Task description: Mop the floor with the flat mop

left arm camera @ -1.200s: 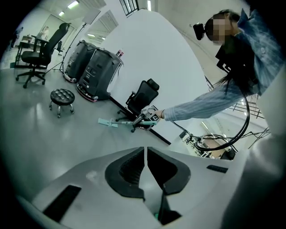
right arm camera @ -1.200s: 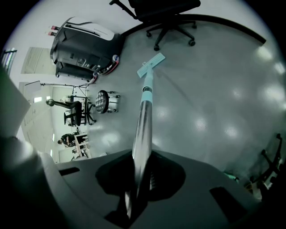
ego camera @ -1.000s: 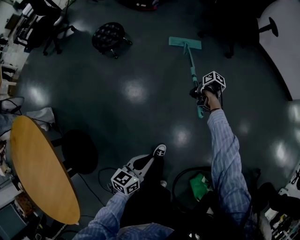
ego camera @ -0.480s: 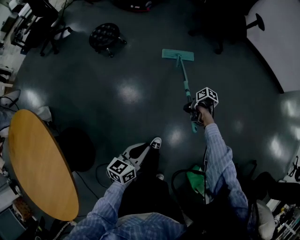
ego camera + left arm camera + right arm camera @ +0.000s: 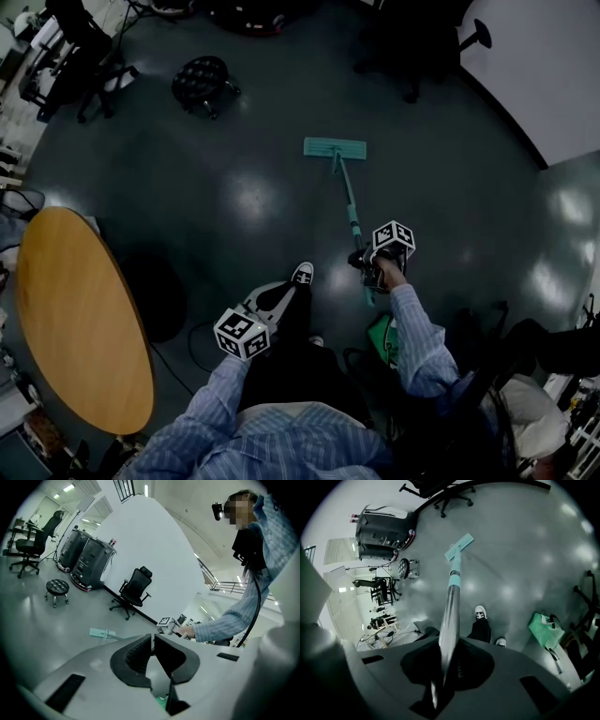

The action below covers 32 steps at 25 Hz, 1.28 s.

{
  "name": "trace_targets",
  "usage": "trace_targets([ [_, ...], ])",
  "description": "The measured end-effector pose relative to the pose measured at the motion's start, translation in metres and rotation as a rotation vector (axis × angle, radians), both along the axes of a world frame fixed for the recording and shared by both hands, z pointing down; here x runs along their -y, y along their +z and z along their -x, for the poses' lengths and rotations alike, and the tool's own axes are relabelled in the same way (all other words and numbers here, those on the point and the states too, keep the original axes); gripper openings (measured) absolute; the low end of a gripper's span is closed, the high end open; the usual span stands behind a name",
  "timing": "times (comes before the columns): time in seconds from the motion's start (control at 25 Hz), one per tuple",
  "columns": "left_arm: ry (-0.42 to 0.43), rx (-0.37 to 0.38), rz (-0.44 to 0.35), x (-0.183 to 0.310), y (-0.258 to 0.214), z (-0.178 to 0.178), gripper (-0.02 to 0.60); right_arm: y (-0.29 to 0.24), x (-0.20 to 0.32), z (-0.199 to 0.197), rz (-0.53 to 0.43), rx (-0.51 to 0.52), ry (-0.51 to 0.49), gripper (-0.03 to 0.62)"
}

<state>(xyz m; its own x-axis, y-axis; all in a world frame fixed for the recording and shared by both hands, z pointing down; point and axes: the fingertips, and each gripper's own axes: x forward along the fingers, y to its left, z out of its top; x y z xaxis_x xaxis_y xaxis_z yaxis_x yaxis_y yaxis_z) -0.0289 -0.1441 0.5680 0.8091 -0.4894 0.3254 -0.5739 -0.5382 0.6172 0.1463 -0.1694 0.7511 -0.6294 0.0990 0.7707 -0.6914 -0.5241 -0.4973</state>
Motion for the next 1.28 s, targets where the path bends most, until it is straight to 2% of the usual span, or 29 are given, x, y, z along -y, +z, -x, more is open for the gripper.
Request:
trace_targets([
  [0.2,0.034,-0.001,-0.02,-0.045,-0.016,-0.005,0.026,-0.014,-0.095,0.01,0.022,0.019,0.01,0.058],
  [0.52,0.06,0.007,-0.116,-0.103,-0.036,0.002,0.026,-0.023,-0.234,0.029,0.043,0.046,0.046,0.058],
  [0.84,0.057,-0.004,-0.195,-0.203,-0.069,0.023,0.026,-0.046,-0.382,0.059,0.059,0.065,0.06,0.06],
  [1.08,0.087,0.013,-0.218,-0.273,-0.07,0.025,0.026,-0.043,-0.459,0.076,0.073,0.08,0.057,0.06],
  [1.28,0.086,0.03,-0.214,-0.297,-0.064,0.042,0.026,-0.041,-0.499,0.1,0.088,0.092,0.076,0.06],
])
